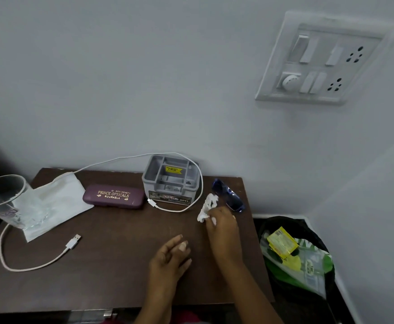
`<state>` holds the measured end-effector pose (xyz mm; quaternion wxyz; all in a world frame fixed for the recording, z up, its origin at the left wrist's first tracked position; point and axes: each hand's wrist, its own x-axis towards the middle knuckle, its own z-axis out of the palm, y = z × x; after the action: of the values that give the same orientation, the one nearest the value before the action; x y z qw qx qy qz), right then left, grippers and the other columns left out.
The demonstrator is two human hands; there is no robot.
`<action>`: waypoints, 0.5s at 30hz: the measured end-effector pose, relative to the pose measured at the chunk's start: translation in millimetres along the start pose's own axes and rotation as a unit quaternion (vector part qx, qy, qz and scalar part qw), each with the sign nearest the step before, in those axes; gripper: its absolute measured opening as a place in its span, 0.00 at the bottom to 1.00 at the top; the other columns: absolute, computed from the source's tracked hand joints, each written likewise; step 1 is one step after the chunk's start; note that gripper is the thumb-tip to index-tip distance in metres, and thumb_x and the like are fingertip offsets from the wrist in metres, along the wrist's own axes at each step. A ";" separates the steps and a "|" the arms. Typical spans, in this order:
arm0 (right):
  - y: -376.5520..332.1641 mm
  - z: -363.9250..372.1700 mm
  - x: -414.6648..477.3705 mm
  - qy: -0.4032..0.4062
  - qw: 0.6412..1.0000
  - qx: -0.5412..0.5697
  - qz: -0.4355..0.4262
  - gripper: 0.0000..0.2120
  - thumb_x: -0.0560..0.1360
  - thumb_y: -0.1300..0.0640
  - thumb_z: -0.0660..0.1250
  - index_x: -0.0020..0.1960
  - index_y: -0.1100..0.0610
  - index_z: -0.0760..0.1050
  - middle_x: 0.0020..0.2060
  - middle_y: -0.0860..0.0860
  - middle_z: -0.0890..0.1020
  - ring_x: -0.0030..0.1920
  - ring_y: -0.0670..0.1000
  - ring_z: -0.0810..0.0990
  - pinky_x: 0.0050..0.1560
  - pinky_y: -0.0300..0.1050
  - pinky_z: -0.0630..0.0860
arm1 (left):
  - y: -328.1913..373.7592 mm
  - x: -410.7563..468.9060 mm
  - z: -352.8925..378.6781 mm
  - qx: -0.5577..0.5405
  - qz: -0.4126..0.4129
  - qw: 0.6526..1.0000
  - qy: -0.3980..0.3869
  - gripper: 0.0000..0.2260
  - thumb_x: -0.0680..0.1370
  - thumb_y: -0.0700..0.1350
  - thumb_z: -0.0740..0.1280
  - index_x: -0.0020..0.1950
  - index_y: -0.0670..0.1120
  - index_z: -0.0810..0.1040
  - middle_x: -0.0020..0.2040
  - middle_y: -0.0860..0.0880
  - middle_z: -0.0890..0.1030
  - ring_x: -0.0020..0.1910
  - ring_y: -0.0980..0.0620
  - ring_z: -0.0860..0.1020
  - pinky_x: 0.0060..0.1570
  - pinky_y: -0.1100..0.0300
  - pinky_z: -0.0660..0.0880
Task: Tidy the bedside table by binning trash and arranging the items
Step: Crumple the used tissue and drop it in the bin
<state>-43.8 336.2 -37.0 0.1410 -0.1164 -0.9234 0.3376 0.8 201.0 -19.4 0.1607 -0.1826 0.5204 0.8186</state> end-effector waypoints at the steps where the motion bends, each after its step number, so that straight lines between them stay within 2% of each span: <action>1: -2.0 -7.2 -8.9 0.002 1.000 0.023 -0.010 0.07 0.73 0.60 0.63 0.47 0.57 0.79 0.47 0.51 0.79 0.48 0.49 0.77 0.50 0.43 0.74 | -0.1 0.9 1.5 -0.001 0.000 1.000 -0.004 0.11 0.78 0.37 0.62 0.59 0.45 0.74 0.51 0.47 0.80 0.50 0.52 0.78 0.40 0.66 0.79; 4: -11.8 -31.6 -38.1 0.005 0.995 0.100 -0.022 0.05 0.70 0.62 0.65 0.42 0.55 0.80 0.40 0.45 0.80 0.44 0.42 0.78 0.48 0.33 0.72 | 1.6 0.8 6.4 -0.005 -0.007 1.000 -0.028 0.13 0.78 0.45 0.61 0.63 0.50 0.73 0.58 0.50 0.77 0.55 0.53 0.77 0.53 0.59 0.76; 6: -19.9 -47.5 -53.4 -0.019 0.985 0.169 0.015 0.09 0.67 0.63 0.69 0.39 0.48 0.80 0.37 0.43 0.82 0.43 0.39 0.80 0.44 0.28 0.72 | 3.6 -1.0 8.3 -0.006 -0.019 0.997 -0.070 0.17 0.77 0.51 0.60 0.66 0.54 0.72 0.61 0.51 0.77 0.58 0.51 0.77 0.57 0.56 0.74; 8: -25.8 -59.5 -62.7 -0.086 0.966 0.238 0.062 0.14 0.67 0.64 0.71 0.37 0.43 0.81 0.37 0.43 0.84 0.40 0.41 0.82 0.42 0.32 0.76 | 4.7 -2.7 9.6 0.020 -0.020 0.992 -0.124 0.20 0.73 0.54 0.62 0.65 0.58 0.72 0.59 0.53 0.80 0.57 0.53 0.80 0.53 0.58 0.77; 10: -27.3 -69.6 -68.8 -0.152 0.948 0.268 0.083 0.11 0.68 0.65 0.71 0.39 0.49 0.83 0.37 0.47 0.85 0.38 0.43 0.83 0.42 0.38 0.79 | 4.3 -5.5 10.8 0.045 -0.018 0.987 -0.154 0.21 0.71 0.52 0.63 0.64 0.54 0.74 0.55 0.52 0.82 0.52 0.55 0.82 0.43 0.62 0.79; 11: -26.6 -74.5 -70.7 -0.166 0.945 0.268 0.083 0.09 0.69 0.65 0.71 0.40 0.51 0.83 0.37 0.50 0.85 0.38 0.44 0.83 0.42 0.41 0.80 | 3.3 -6.7 11.6 0.050 -0.019 0.985 -0.163 0.21 0.71 0.50 0.64 0.63 0.51 0.76 0.54 0.50 0.83 0.50 0.53 0.83 0.42 0.62 0.80; 14: -20.7 -84.9 -73.5 -0.144 0.956 0.248 0.068 0.07 0.70 0.62 0.70 0.40 0.51 0.83 0.37 0.50 0.85 0.38 0.46 0.83 0.42 0.44 0.80 | 1.2 -12.4 14.5 0.055 -0.015 0.979 -0.196 0.19 0.70 0.47 0.72 0.59 0.44 0.78 0.53 0.43 0.84 0.52 0.45 0.82 0.44 0.61 0.80; 15: -17.3 -86.6 -73.9 -0.129 0.960 0.240 0.070 0.07 0.70 0.62 0.70 0.40 0.51 0.83 0.37 0.49 0.85 0.38 0.45 0.83 0.41 0.42 0.80 | -0.8 -12.9 15.8 0.059 -0.011 0.977 -0.204 0.23 0.66 0.50 0.76 0.58 0.43 0.79 0.53 0.42 0.84 0.51 0.46 0.82 0.43 0.62 0.80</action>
<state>52.5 351.5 24.4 0.0210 -0.0986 -0.8150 0.5706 10.5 214.8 -7.8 0.2833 -0.0079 0.5221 0.8044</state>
